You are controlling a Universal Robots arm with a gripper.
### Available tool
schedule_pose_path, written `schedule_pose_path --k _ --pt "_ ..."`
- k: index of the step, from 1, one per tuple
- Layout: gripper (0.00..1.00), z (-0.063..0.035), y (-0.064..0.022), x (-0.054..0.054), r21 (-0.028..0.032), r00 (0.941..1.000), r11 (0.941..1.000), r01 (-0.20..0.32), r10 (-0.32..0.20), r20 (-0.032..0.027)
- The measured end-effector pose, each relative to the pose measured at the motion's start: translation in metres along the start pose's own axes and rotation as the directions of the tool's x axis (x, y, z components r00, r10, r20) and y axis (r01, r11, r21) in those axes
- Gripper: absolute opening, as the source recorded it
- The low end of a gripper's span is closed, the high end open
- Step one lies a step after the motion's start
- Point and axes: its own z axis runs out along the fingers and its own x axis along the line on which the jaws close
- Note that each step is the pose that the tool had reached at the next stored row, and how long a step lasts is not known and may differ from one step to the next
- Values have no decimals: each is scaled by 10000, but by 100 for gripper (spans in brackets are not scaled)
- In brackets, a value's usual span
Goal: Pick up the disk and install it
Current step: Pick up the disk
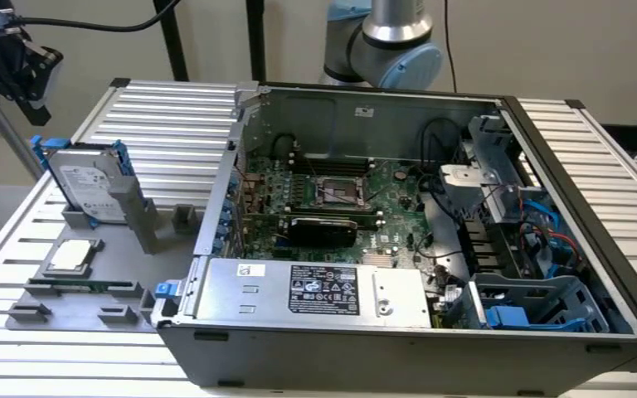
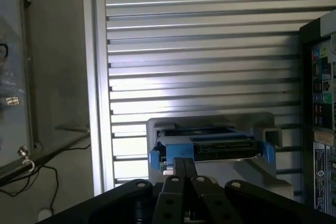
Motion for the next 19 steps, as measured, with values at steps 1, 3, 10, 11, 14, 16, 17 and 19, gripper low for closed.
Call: schedule_pose_path --k 1,3,10,11,14,16,17,19 --pt "0 5 1 -2 -1 10000 10000 7 -7 3" --pt "0 13 0 -3 -2 9999 9999 163 -163 -8" --pt "0 59 -2 -3 -30 9898 9898 1424 -1424 -64" --pt "0 63 -2 -3 -35 9870 9870 1605 -1605 -72" --pt "0 70 -3 -6 -51 9774 9774 2113 -2113 -91" --pt "0 71 -2 -11 -59 9700 9701 2427 -2428 -105" --pt "0 70 -2 -14 -63 9664 9664 2569 -2570 -112" --pt "0 70 -2 -28 -71 9601 9602 2794 -2794 -121"
